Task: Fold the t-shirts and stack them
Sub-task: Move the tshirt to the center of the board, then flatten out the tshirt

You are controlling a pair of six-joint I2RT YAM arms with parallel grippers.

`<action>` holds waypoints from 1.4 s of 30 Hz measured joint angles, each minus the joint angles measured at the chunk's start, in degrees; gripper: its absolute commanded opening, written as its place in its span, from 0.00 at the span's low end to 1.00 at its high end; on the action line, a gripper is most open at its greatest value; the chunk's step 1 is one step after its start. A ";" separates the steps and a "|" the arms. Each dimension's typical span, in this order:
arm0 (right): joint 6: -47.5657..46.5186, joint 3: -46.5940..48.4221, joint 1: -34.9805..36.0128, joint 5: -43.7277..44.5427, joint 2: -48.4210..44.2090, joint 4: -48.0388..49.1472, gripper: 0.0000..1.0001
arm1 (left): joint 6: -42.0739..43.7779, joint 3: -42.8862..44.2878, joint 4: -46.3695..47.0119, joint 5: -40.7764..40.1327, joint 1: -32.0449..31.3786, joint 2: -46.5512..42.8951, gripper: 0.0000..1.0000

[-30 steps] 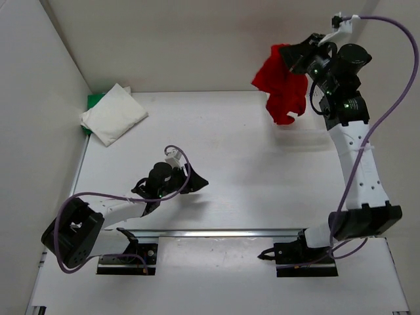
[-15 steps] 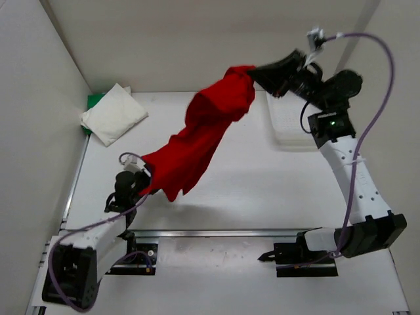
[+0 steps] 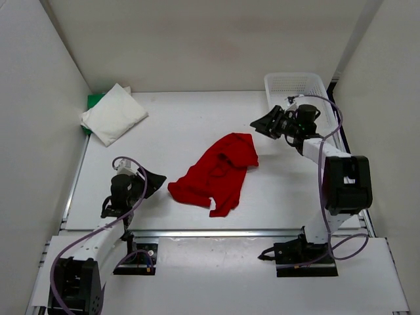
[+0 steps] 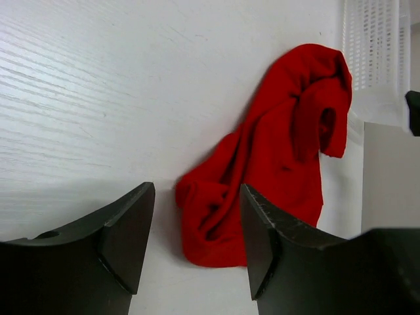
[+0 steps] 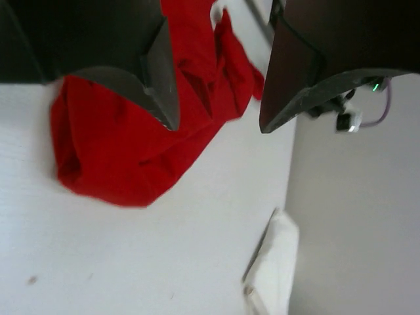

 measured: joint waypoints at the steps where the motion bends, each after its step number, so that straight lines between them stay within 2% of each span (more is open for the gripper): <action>1: -1.92 1.20 0.90 3.43 -1.75 -3.72 0.47 | 0.15 0.09 -0.17 -0.11 0.09 0.02 0.64; 3: -5.64 1.03 4.63 11.72 -7.26 -8.07 0.22 | 0.28 0.31 -0.37 -0.63 -0.07 0.20 0.63; 4: -7.19 -0.22 7.30 15.15 -10.47 -9.07 0.19 | 0.44 0.48 -0.50 -1.31 -0.76 0.44 0.62; 5: -7.80 -2.38 10.75 18.97 -14.16 -9.44 0.09 | 0.70 0.87 -0.96 -2.49 -2.23 0.74 0.62; 6: -8.76 -4.96 13.99 21.62 -17.42 -9.27 0.05 | 0.85 1.29 -1.44 -3.41 -4.28 0.96 0.61; 7: -9.49 -8.11 17.88 23.85 -20.59 -9.27 0.00 | 1.22 1.97 -2.29 -6.12 -8.52 0.98 0.63; 10: -11.72 -14.99 26.36 29.38 -24.13 -11.63 0.04 | 2.67 4.50 -4.55 -11.41 -21.70 0.79 0.70; 12: -12.81 -19.23 29.66 33.55 -24.15 -14.34 0.27 | 3.69 6.32 -5.51 -14.71 -28.57 1.31 0.76; 14: -13.86 -23.65 31.56 36.63 -24.52 -17.40 0.40 | 4.48 7.19 -5.40 -16.63 -30.75 3.32 0.78; 17: -14.75 -27.10 31.98 40.09 -25.31 -21.33 0.51 | 5.51 7.30 -5.51 -18.27 -29.44 8.81 0.79; 19: -15.32 -27.17 31.85 41.86 -25.33 -22.03 0.52 | 6.32 7.41 -5.70 -19.76 -28.70 12.83 0.78; 20: -15.61 -27.10 31.69 42.49 -25.18 -21.84 0.55 | 6.64 7.48 -5.27 -20.13 -28.28 14.51 0.75; 22: -15.98 -26.34 31.06 43.06 -23.87 -21.49 0.53 | 7.06 9.09 -4.00 -19.82 -27.08 17.79 0.61; 23: -16.11 -25.62 30.67 43.15 -22.34 -20.85 0.41 | 7.19 9.88 -3.13 -19.74 -26.51 19.91 0.50; 24: -16.31 -25.03 30.32 43.10 -20.94 -20.39 0.23 | 7.23 10.60 -2.47 -19.47 -26.05 21.59 0.37; 25: -16.15 -24.57 29.83 42.71 -19.37 -19.41 0.12 | 7.39 11.37 -2.05 -19.28 -25.53 23.15 0.27; 28: -16.00 -24.90 28.85 41.86 -17.77 -17.31 0.00 | 7.39 12.20 -0.92 -17.75 -23.76 25.97 0.11; 31: -15.69 -26.56 27.67 40.35 -21.22 -16.26 0.00 | 7.61 13.25 -1.44 -16.31 -20.94 25.70 0.01; 37: -15.65 -31.04 19.91 35.89 -37.75 -16.35 0.00 | 7.54 17.20 -0.92 -10.95 -6.45 24.68 0.00; 41: -14.69 -33.59 13.79 33.27 -38.27 -16.15 0.00 | 6.23 19.19 1.27 -7.23 -1.70 28.41 0.07; 42: -14.36 -33.97 13.33 32.89 -37.33 -16.17 0.01 | 5.57 19.19 1.84 -5.99 -1.40 29.68 0.12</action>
